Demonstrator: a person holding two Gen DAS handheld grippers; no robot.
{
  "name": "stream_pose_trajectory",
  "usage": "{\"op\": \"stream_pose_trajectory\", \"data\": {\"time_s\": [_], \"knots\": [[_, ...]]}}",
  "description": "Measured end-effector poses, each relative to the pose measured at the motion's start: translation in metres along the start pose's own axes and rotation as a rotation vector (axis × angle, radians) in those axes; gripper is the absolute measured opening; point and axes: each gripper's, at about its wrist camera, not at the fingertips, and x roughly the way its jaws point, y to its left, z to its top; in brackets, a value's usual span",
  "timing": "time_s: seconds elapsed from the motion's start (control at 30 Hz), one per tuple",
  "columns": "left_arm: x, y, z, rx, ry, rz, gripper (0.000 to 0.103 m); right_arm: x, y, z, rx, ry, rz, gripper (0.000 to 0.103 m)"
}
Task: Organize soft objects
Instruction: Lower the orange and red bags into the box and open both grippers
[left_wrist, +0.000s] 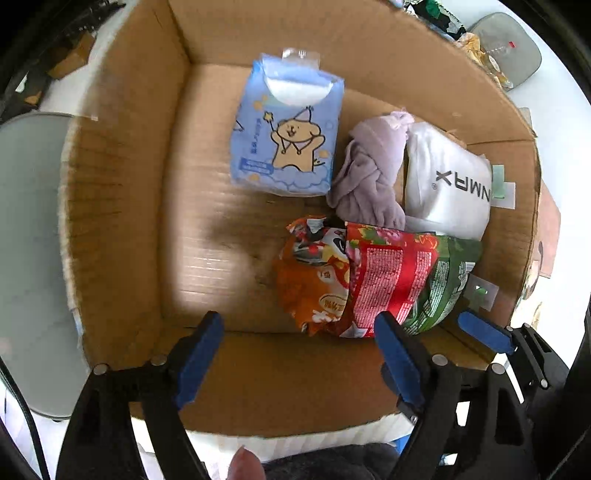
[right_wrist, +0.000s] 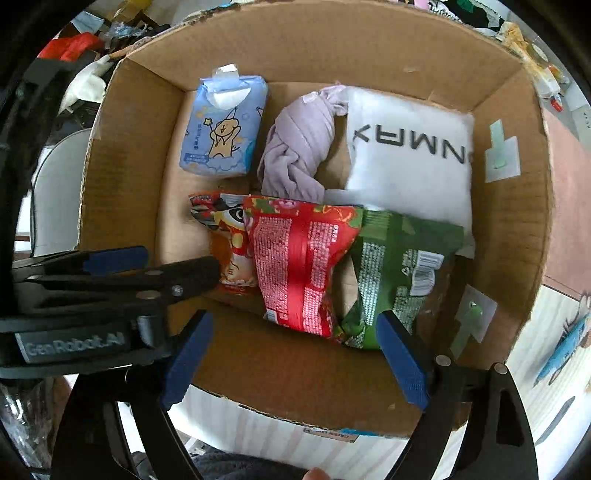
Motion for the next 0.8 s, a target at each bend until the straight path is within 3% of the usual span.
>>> {"op": "stream_pose_trajectory", "data": {"time_s": [0.13, 0.23, 0.47, 0.8], "knots": [[-0.019, -0.003, -0.02, 0.003, -0.055, 0.022, 0.083, -0.016, -0.006, -0.01, 0.02, -0.023, -0.002, 0.092], [-0.036, -0.007, -0.036, -0.001, -0.107, 0.04, 0.083, -0.032, -0.015, -0.025, 0.043, -0.046, 0.002, 0.098], [-0.061, -0.004, -0.068, 0.003, -0.239, 0.12, 0.083, -0.067, -0.019, -0.058, 0.051, -0.129, -0.065, 0.103], [-0.091, -0.019, -0.103, 0.028, -0.389, 0.157, 0.083, -0.129, -0.012, -0.11, 0.048, -0.295, -0.121, 0.103]]}}
